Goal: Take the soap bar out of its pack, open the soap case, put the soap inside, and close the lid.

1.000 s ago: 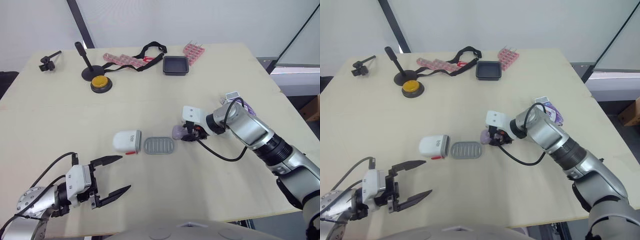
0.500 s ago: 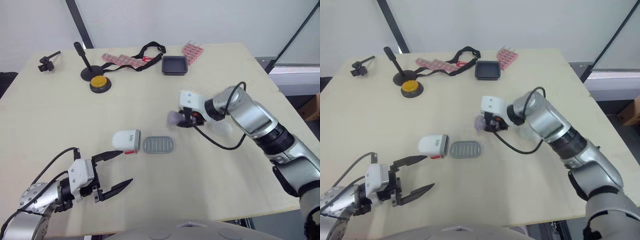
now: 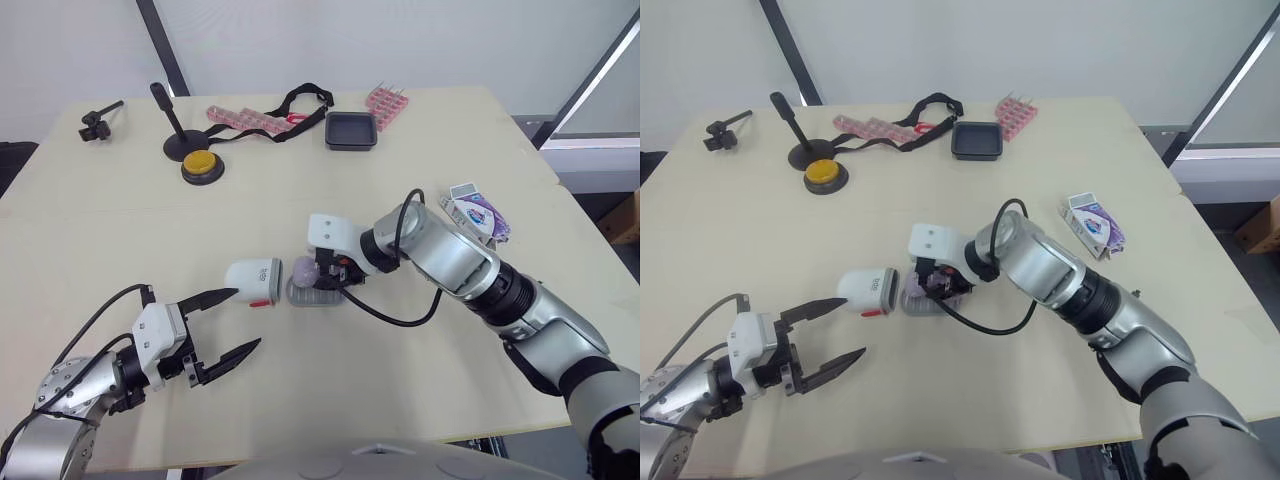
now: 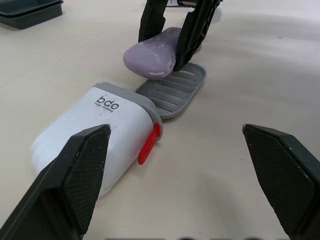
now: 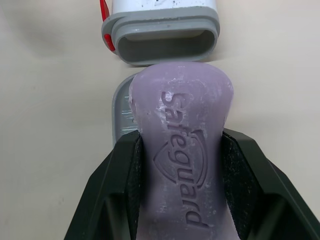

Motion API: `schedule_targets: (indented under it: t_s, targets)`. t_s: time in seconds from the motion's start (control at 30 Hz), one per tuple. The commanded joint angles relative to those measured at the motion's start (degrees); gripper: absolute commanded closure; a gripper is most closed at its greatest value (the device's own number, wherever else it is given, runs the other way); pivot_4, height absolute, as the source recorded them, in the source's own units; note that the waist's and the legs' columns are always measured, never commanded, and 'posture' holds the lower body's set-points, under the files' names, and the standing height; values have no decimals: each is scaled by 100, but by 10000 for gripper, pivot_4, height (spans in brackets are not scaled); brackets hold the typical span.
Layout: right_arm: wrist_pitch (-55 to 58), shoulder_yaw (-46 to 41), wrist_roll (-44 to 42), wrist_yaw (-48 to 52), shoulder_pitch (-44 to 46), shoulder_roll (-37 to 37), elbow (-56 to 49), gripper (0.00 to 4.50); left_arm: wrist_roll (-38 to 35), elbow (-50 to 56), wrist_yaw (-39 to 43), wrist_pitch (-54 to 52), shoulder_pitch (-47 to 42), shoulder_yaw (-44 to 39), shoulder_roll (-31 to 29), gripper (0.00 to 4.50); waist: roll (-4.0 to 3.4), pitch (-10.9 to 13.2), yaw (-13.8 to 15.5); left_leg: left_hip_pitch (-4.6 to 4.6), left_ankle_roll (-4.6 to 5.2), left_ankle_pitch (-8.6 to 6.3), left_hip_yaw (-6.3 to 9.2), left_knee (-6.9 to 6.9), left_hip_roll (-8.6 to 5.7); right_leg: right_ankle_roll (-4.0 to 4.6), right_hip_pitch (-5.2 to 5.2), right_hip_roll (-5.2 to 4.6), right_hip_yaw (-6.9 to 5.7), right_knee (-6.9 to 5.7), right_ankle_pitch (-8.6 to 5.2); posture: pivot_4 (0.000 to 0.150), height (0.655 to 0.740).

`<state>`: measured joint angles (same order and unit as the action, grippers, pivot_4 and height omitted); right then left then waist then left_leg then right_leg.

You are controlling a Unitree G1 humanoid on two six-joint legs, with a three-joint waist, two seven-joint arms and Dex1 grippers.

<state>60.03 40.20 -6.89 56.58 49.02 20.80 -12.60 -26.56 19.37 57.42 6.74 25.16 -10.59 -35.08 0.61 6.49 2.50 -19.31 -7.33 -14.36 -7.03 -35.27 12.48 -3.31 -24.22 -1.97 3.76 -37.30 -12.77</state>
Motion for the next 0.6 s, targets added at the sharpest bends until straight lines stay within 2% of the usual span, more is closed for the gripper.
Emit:
schedule_targets:
  t_s: [0.03, 0.33, 0.4, 0.43, 0.57, 0.6]
  targets:
    - [26, -17, -123, -8, 118, -72, -84, 27826, -77, 238, -6, 1, -1, -123, -61, 0, 0, 0, 0, 0, 0, 0, 0, 0, 0, 0, 0, 0, 0, 0, 0, 1500, 7291]
    - [123, -80, -352, -105, -29, -182, -63, 27826, -55, 271, -36, -38, -19, -133, -58, 0, 0, 0, 10, 0, -2, 0, 0, 0, 0, 1, 0, 0, 0, -1, 1, 1500, 7291]
    - [90, -98, -369, -161, -41, -217, -43, 17442, -56, 282, -46, -51, -21, -142, -54, 0, 0, 0, 9, 0, -2, 1, 0, 0, 0, 1, 0, 0, 0, -1, 1, 1500, 7291]
    - [90, -103, -384, -178, -37, -225, -42, 13991, -58, 287, -47, -55, -15, -147, -53, 0, 0, 0, 8, 1, -2, 1, 0, 0, 0, 1, 0, 0, 0, -1, 1, 1500, 7291]
    - [90, -104, -452, -178, -12, -186, -49, 912, -56, 294, -56, -72, -16, -152, -52, 0, 0, 0, 9, 1, -3, 1, 0, 0, 1, 1, 0, 1, 0, -2, 1, 1500, 7291]
    - [74, -107, -461, -172, -7, -169, -48, 335, -52, 291, -60, -76, -24, -149, -50, 0, 0, 0, 12, 1, -3, 1, 0, 0, 1, 1, 0, 1, 0, -2, 1, 1500, 7291]
